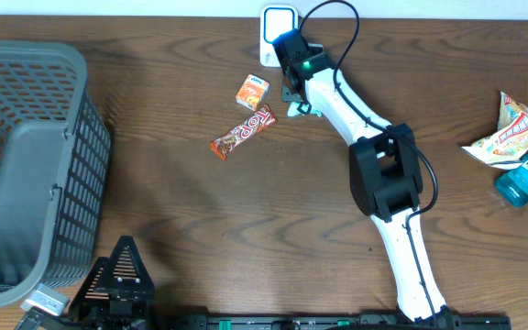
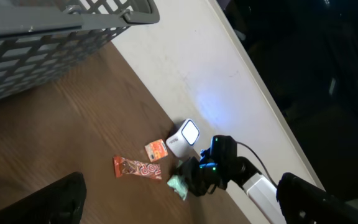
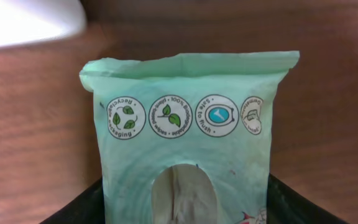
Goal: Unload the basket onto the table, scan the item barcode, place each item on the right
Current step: 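Move the right gripper to the mint-green wipes pack and grasp it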
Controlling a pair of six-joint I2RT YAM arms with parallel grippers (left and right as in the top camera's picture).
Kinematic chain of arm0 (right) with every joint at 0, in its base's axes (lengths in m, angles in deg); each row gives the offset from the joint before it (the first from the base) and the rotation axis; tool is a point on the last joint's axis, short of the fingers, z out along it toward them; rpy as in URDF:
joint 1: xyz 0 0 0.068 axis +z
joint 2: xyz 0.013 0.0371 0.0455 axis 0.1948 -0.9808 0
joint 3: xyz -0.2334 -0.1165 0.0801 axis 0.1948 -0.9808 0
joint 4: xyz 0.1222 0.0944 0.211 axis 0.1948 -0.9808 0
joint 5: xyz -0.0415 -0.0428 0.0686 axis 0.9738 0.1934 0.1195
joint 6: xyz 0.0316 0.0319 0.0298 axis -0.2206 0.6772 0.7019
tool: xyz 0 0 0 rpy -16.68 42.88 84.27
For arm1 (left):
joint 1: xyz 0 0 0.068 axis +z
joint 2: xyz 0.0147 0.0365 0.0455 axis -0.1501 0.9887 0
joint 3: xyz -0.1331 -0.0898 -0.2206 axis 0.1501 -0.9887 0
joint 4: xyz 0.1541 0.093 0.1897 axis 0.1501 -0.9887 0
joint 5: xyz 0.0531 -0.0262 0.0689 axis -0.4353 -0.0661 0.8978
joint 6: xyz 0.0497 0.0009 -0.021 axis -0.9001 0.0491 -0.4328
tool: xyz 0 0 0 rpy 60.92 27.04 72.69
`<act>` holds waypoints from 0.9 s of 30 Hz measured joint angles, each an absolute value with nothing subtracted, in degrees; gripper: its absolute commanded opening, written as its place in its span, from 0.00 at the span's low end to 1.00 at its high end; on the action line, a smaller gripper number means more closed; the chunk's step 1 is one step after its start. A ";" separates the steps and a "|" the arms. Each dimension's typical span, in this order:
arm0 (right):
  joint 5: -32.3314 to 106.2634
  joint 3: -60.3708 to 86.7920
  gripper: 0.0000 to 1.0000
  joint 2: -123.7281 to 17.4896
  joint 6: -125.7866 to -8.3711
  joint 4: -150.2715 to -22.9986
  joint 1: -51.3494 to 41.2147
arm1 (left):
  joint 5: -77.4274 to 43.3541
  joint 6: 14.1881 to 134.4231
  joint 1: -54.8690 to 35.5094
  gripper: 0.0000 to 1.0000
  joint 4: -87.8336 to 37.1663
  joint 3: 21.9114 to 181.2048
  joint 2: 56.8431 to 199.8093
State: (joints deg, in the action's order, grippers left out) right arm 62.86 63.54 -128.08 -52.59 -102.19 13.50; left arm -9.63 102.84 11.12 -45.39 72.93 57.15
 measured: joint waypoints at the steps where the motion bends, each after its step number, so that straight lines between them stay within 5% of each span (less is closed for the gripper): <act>1: 62.94 63.65 0.62 -127.99 -52.61 -103.15 13.50 | -9.63 102.84 11.12 0.98 -45.37 72.93 57.15; 7: 62.13 64.13 0.47 -126.94 -52.96 -113.29 13.50 | -9.61 102.84 11.12 0.98 -45.37 72.93 57.15; 11: 60.04 64.10 0.49 -126.44 -53.07 -118.84 13.50 | -9.63 102.84 11.12 0.98 -45.39 72.93 57.15; 16: 57.35 63.84 0.64 -125.83 -53.40 -123.47 13.50 | -9.63 102.84 11.12 0.98 -45.39 72.93 57.15; 20: 55.80 62.84 0.91 -124.65 -53.88 -126.01 13.50 | -9.63 102.84 11.12 0.98 -45.37 72.93 57.15; 27: 56.74 62.31 0.73 -119.14 -53.99 -125.86 14.07 | -9.63 102.84 11.12 0.98 -45.39 72.93 57.15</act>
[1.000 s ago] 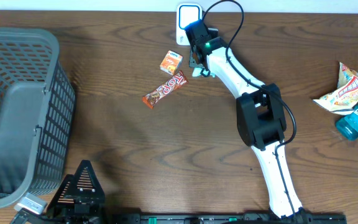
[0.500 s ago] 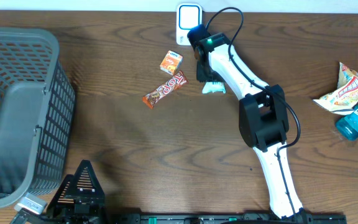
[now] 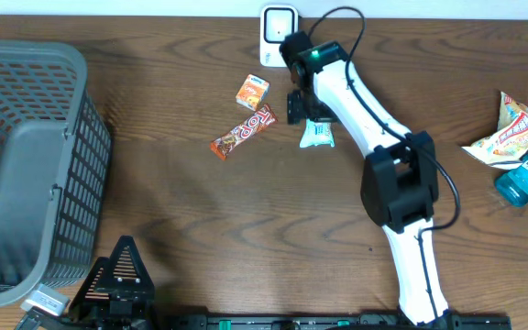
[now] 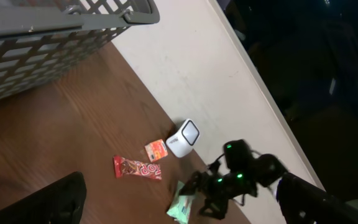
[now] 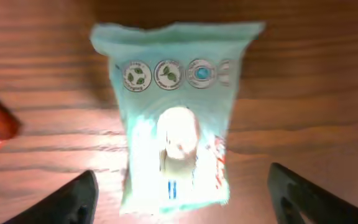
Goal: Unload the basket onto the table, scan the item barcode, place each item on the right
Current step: 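Move the right gripper to the mint-green wipes pack and grasp it, then lift the wipes pack toward the scanner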
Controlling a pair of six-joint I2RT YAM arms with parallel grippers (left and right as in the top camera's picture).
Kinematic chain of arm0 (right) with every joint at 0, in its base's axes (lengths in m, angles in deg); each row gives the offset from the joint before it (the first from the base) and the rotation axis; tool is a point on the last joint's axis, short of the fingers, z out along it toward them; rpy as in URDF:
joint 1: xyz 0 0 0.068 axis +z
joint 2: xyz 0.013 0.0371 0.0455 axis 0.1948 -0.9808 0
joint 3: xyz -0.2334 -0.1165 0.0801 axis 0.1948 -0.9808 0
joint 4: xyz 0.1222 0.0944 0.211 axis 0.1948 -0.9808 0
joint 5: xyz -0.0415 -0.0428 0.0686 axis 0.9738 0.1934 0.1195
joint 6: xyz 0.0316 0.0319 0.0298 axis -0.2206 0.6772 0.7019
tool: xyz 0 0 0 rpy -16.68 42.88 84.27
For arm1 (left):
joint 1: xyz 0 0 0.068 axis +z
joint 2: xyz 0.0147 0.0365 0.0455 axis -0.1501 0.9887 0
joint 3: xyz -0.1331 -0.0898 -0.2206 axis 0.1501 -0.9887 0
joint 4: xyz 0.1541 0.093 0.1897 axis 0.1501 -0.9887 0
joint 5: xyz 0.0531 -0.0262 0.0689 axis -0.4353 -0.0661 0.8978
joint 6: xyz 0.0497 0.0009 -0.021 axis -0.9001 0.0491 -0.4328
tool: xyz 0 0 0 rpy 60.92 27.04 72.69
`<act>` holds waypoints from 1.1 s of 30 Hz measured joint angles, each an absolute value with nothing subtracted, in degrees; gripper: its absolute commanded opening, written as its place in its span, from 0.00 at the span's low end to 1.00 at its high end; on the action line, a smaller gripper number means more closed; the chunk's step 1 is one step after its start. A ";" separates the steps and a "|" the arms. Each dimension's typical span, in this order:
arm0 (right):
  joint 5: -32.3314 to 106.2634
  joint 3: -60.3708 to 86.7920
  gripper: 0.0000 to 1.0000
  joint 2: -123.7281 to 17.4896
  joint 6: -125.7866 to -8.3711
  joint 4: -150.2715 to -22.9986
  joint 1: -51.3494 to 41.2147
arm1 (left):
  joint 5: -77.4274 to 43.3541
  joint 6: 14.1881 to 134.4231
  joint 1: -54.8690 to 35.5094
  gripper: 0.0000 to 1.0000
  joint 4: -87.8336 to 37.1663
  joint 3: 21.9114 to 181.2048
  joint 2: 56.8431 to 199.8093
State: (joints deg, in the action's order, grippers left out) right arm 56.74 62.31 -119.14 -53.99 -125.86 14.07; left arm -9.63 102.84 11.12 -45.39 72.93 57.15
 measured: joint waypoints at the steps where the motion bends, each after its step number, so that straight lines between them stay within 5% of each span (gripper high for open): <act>1: 57.26 62.31 0.70 -118.64 -53.92 -125.81 14.24 | -9.63 102.84 11.12 0.98 -45.39 72.93 57.15; 10: 68.12 62.27 0.52 -118.88 -53.46 -124.70 19.58 | -9.61 102.84 10.90 0.98 -45.37 72.93 57.15; 21: 78.22 62.22 0.42 -127.03 -52.26 -122.99 21.48 | -9.63 102.84 9.57 0.98 -45.39 73.03 57.15; 24: 79.40 62.22 0.25 -127.44 -51.84 -123.02 21.48 | -9.63 102.84 9.57 0.98 -45.39 73.03 57.15; 26: 80.38 62.27 0.01 -128.08 -51.65 -123.32 21.48 | -9.61 102.84 9.57 0.98 -45.37 73.06 57.15; 33: 81.06 62.73 0.01 -128.89 -53.20 -124.07 21.67 | -9.63 102.84 9.57 0.98 -45.39 73.06 57.15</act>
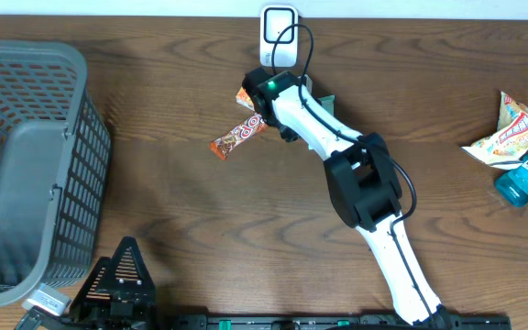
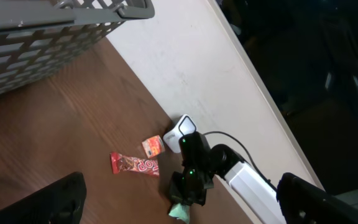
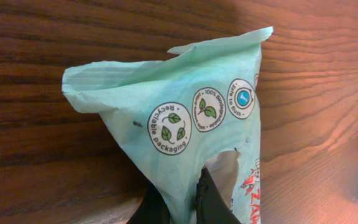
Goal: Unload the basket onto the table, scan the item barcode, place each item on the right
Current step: 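Lift the wipes pack toward the scanner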
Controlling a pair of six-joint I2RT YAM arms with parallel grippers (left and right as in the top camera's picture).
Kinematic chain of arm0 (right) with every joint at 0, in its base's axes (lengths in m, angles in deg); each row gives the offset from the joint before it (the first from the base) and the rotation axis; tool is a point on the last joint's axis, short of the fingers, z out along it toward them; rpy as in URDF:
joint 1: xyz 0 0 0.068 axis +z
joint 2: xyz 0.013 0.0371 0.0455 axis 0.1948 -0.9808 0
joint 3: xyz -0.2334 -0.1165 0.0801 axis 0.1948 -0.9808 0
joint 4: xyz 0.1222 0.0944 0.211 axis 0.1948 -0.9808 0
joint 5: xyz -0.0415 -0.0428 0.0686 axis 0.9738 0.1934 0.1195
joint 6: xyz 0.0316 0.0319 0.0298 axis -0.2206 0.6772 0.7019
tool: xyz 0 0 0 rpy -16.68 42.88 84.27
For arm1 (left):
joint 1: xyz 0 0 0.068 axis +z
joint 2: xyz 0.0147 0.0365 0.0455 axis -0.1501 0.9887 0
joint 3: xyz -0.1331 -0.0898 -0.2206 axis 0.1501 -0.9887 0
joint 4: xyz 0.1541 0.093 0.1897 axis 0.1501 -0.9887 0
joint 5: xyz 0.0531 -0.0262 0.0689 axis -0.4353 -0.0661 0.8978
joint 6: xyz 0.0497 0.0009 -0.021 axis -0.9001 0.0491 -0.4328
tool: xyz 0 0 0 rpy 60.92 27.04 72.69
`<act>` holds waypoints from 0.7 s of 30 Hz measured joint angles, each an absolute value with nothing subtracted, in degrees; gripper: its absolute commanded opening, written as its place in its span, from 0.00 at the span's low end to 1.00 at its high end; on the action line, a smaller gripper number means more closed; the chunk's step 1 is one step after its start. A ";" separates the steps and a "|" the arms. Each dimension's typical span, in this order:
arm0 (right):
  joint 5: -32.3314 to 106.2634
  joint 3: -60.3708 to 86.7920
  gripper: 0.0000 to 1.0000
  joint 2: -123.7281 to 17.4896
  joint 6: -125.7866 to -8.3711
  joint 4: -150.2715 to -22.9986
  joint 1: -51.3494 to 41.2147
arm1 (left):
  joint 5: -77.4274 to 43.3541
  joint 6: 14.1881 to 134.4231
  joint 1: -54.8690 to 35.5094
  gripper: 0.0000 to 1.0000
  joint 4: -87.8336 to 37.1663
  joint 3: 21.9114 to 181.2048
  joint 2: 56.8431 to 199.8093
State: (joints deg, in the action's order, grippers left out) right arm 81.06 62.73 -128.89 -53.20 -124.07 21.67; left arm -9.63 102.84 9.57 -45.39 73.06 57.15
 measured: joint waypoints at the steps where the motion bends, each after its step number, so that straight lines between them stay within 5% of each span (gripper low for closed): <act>1: 80.12 63.08 0.01 -128.86 -54.25 -124.26 21.52 | -9.61 102.84 9.57 0.98 -45.39 73.06 57.15; 21: 0.78 62.33 0.01 -124.65 -91.08 -127.41 10.57 | -9.61 102.82 9.57 0.98 -46.26 73.08 57.15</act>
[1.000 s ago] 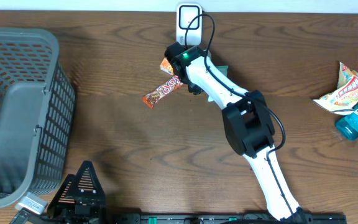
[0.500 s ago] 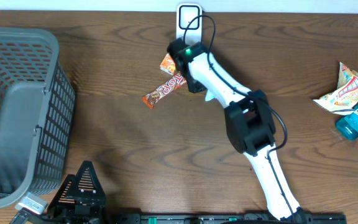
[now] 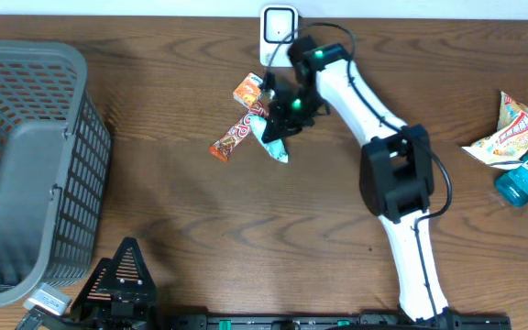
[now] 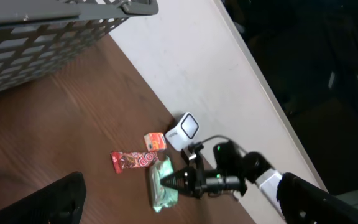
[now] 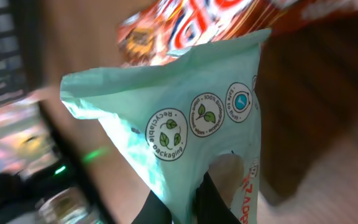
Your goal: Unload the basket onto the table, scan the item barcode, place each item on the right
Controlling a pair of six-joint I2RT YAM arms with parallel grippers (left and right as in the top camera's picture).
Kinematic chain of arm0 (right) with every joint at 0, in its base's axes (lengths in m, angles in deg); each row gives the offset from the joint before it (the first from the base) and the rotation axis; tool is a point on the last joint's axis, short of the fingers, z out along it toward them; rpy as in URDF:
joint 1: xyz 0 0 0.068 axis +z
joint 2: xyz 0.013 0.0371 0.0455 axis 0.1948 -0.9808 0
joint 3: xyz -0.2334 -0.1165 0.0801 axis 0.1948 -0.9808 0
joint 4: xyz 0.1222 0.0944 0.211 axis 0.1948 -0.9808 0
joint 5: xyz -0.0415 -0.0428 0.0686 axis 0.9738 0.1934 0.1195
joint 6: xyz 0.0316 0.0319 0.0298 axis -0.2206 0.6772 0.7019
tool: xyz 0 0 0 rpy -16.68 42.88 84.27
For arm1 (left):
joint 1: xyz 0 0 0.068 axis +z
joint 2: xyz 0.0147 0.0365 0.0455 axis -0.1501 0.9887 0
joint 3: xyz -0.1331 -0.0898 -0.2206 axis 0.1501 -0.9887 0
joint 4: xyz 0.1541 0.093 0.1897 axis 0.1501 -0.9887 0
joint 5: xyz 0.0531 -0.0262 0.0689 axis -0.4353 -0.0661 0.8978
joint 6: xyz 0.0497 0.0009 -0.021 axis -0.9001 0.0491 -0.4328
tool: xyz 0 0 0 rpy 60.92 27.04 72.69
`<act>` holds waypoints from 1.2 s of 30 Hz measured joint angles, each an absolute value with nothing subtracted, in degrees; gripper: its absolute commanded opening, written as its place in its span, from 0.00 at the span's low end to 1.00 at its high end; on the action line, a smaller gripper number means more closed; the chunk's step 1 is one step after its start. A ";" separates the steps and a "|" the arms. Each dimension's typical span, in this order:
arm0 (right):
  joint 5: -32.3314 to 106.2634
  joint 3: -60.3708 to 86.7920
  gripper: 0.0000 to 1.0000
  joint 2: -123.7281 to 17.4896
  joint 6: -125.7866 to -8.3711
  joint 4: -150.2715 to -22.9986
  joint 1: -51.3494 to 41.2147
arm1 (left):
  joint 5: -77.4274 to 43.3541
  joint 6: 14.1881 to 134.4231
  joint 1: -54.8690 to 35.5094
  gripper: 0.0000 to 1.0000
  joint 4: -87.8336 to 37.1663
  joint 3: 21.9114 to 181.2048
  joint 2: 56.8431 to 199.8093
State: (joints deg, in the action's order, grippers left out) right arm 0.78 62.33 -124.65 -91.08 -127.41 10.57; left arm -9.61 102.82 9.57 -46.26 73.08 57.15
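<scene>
My right gripper [image 3: 271,130] is shut on a mint-green packet [image 3: 274,144], pinching its thin edge [image 5: 191,118] between both fingers. The packet hangs tilted just above the table, beside a red candy bar [image 3: 233,137], below and left of the white scanner [image 3: 279,25]. In the left wrist view the packet [image 4: 162,190] shows flat side up with the right fingers pointing at it. No barcode shows on the packet's visible face. My left gripper [image 4: 179,208] stays at the table's near edge, open and holding nothing.
A small orange box [image 3: 249,90] lies left of the scanner. A grey mesh basket [image 3: 26,165] fills the left side. At the far right lie a snack bag [image 3: 511,128] and a blue bottle [image 3: 526,176].
The right wrist has turned and swung out from the scanner. The packet, before to the right of the wrist, now hangs lower and to the left, next to the candy bar.
First the packet sat between my right fingers just below the scanner. Then it lay flat on the table under the open gripper. After that the fingers were pinched on its edge near the orange box, and now they hold it by the candy bar.
</scene>
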 measured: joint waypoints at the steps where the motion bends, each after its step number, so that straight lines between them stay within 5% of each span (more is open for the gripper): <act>1: -1.75 60.87 0.01 -124.65 -92.87 -127.17 9.96 | -9.61 102.82 9.57 0.98 -46.28 73.08 57.15; 13: -17.45 44.70 0.01 -124.45 -100.35 -116.70 8.41 | -9.63 102.82 9.57 0.98 -46.28 73.08 57.15; 23: -18.43 43.08 0.11 -124.23 -101.04 -115.43 6.96 | -9.63 102.82 9.57 0.98 -46.33 73.08 57.15; 36: -15.68 42.86 0.57 -123.82 -97.96 -111.65 0.63 | -9.61 102.84 11.10 0.98 -46.46 73.08 57.15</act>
State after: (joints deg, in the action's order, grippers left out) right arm -15.68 42.86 -123.82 -97.96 -111.65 0.63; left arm -9.61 102.84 11.10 -46.46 73.08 57.15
